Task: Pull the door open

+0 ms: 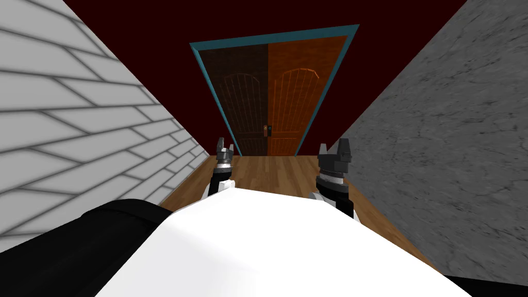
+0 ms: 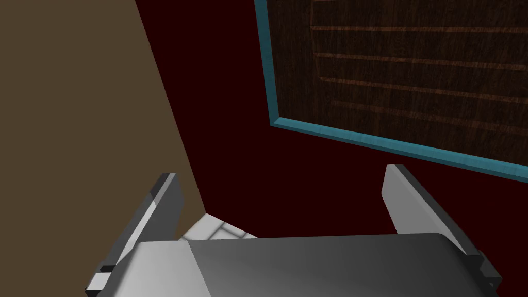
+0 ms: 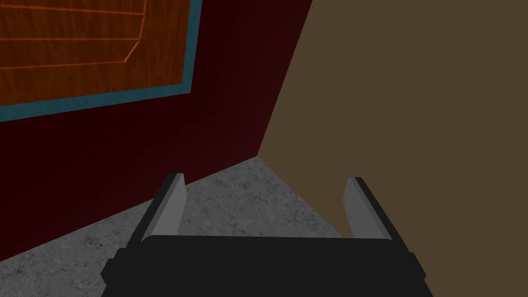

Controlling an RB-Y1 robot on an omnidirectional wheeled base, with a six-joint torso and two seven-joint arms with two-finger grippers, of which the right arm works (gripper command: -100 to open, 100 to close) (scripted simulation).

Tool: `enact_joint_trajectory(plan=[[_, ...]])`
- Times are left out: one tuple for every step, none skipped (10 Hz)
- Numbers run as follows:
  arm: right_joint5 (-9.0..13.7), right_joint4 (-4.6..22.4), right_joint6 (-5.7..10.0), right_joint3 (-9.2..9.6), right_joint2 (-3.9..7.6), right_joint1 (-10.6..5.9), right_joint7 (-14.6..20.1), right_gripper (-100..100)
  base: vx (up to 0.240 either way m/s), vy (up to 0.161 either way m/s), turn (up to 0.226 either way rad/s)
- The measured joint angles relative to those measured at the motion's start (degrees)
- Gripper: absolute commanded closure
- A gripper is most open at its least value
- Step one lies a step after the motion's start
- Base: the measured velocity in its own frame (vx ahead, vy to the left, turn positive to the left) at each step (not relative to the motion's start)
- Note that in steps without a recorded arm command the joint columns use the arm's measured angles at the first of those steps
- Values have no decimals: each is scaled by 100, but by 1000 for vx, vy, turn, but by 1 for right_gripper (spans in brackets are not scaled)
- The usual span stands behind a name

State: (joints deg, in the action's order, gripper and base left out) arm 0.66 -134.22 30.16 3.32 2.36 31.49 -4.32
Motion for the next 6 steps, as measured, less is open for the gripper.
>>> enact_joint_trajectory(plan=[[-28,56,-51,-20,31,-36,36,-100,154,30,28],[-54,147,-55,-24,51,-49,72,-100,179,42,26],[-99,260,-74,-19,57,-110,98,-100,157,58,32],[-115,372,-89,-63,100,-147,154,-100,144,51,31],[-147,513,-95,-86,117,-208,202,-100,158,56,38],[-179,624,-129,-113,143,-261,254,-100,176,64,35]])
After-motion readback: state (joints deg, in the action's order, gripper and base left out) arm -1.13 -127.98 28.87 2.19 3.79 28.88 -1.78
